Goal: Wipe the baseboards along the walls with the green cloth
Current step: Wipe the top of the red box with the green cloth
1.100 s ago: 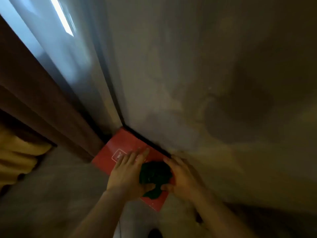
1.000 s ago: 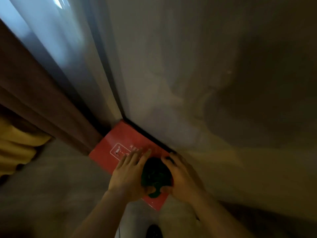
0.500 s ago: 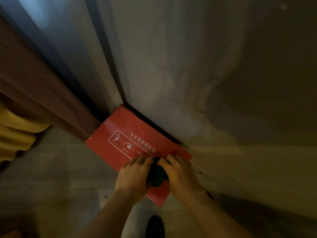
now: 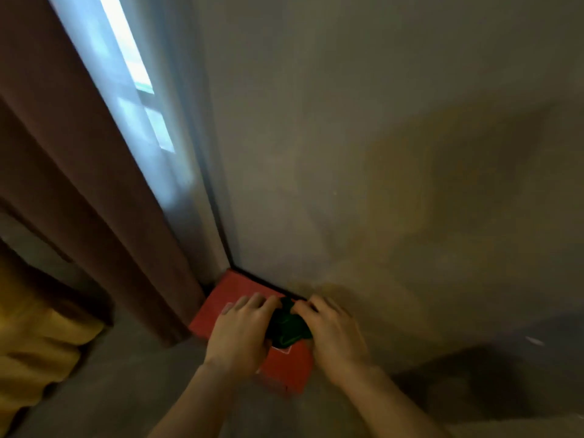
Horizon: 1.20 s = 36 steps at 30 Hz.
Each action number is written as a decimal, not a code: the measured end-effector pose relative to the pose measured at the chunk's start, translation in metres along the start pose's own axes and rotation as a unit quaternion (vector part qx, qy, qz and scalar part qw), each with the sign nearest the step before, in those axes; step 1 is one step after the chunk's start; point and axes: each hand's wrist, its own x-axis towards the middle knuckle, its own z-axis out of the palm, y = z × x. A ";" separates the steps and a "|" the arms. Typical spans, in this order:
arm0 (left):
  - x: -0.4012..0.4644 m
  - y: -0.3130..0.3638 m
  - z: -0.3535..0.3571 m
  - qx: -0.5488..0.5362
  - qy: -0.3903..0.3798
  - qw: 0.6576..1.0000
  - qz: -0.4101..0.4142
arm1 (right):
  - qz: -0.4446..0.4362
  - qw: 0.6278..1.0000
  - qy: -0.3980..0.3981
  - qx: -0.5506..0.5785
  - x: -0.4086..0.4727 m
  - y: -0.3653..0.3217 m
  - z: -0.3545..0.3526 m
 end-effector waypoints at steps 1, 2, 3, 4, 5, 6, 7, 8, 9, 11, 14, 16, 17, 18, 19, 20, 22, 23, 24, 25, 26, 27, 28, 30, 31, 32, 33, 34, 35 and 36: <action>-0.009 0.004 -0.018 0.006 0.014 1.000 0.009 | 0.004 1.000 0.017 0.001 -0.010 -0.011 -0.016; -0.018 0.009 -0.036 0.009 0.024 1.000 0.017 | 0.009 0.999 0.032 -0.001 -0.021 -0.022 -0.033; -0.027 0.014 -0.052 0.007 0.029 0.999 0.023 | 0.016 0.999 0.043 -0.004 -0.032 -0.033 -0.048; -0.036 0.019 -0.068 0.003 0.033 0.999 0.033 | 0.021 0.998 0.054 -0.006 -0.042 -0.045 -0.063; -0.046 0.025 -0.085 0.004 0.042 0.998 0.048 | 0.026 0.997 0.068 -0.010 -0.054 -0.057 -0.079; -0.053 0.030 -0.100 0.003 0.054 0.997 0.062 | 0.031 0.996 0.080 -0.013 -0.065 -0.067 -0.092; -0.060 0.035 -0.113 0.001 0.066 0.995 0.075 | 0.036 0.995 0.089 -0.018 -0.075 -0.075 -0.104; -0.069 0.041 -0.127 0.000 0.077 0.993 0.088 | 0.042 0.994 0.097 -0.025 -0.086 -0.084 -0.118; -0.078 0.048 -0.140 0.000 0.087 0.991 0.099 | 0.048 0.993 0.102 -0.032 -0.098 -0.092 -0.130; -0.094 0.062 -0.165 0.002 0.103 0.987 0.123 | 0.056 0.990 0.116 -0.048 -0.120 -0.108 -0.152; -0.114 0.085 -0.196 0.009 0.117 0.982 0.147 | 0.067 0.984 0.152 -0.071 -0.152 -0.124 -0.182; -0.126 0.102 -0.213 0.014 0.125 0.978 0.163 | 0.080 0.978 0.175 -0.085 -0.172 -0.128 -0.200; -0.131 0.110 -0.219 0.016 0.130 0.977 0.171 | 0.083 0.975 0.186 -0.091 -0.181 -0.129 -0.208; -0.134 0.117 -0.225 0.020 0.136 0.975 0.176 | 0.087 0.973 0.194 -0.094 -0.188 -0.129 -0.215; -0.137 0.126 -0.231 0.023 0.144 0.973 0.181 | 0.091 0.970 0.202 -0.096 -0.196 -0.129 -0.222; -0.139 0.134 -0.237 0.024 0.151 0.971 0.186 | 0.094 0.969 0.208 -0.096 -0.204 -0.128 -0.229; -0.143 0.151 -0.247 0.026 0.159 0.966 0.201 | 0.100 0.966 0.219 -0.097 -0.217 -0.124 -0.241; -0.144 0.160 -0.251 0.030 0.165 0.964 0.207 | 0.103 0.963 0.226 -0.100 -0.224 -0.121 -0.247; -0.145 0.169 -0.255 0.031 0.172 0.962 0.211 | 0.105 0.961 0.235 -0.102 -0.230 -0.117 -0.252; -0.145 0.178 -0.257 0.032 0.176 0.960 0.214 | 0.105 0.959 0.241 -0.104 -0.236 -0.112 -0.256; -0.146 0.187 -0.258 0.032 0.179 0.959 0.216 | 0.106 0.957 0.247 -0.105 -0.243 -0.106 -0.260; -0.147 0.196 -0.258 0.032 0.182 0.958 0.218 | 0.105 0.956 0.254 -0.105 -0.250 -0.101 -0.264; -0.148 0.206 -0.257 0.034 0.185 0.957 0.221 | 0.105 0.955 0.259 -0.102 -0.257 -0.094 -0.267; -0.150 0.226 -0.254 0.034 0.184 0.956 0.226 | 0.099 0.956 0.262 -0.092 -0.272 -0.081 -0.272; -0.150 0.235 -0.252 0.033 0.182 0.956 0.229 | 0.097 0.956 0.263 -0.086 -0.279 -0.074 -0.275; -0.150 0.248 -0.248 0.033 0.180 0.955 0.232 | 0.096 0.957 0.263 -0.079 -0.289 -0.065 -0.277; -0.150 0.260 -0.244 0.035 0.176 0.955 0.236 | 0.096 0.958 0.262 -0.071 -0.298 -0.056 -0.279; -0.150 0.272 -0.239 0.035 0.174 0.954 0.241 | 0.096 0.958 0.261 -0.066 -0.308 -0.047 -0.280; -0.151 0.283 -0.233 0.032 0.172 0.954 0.244 | 0.094 0.960 0.258 -0.062 -0.316 -0.037 -0.280; -0.151 0.294 -0.226 0.027 0.170 0.954 0.245 | 0.089 0.962 0.253 -0.057 -0.324 -0.028 -0.278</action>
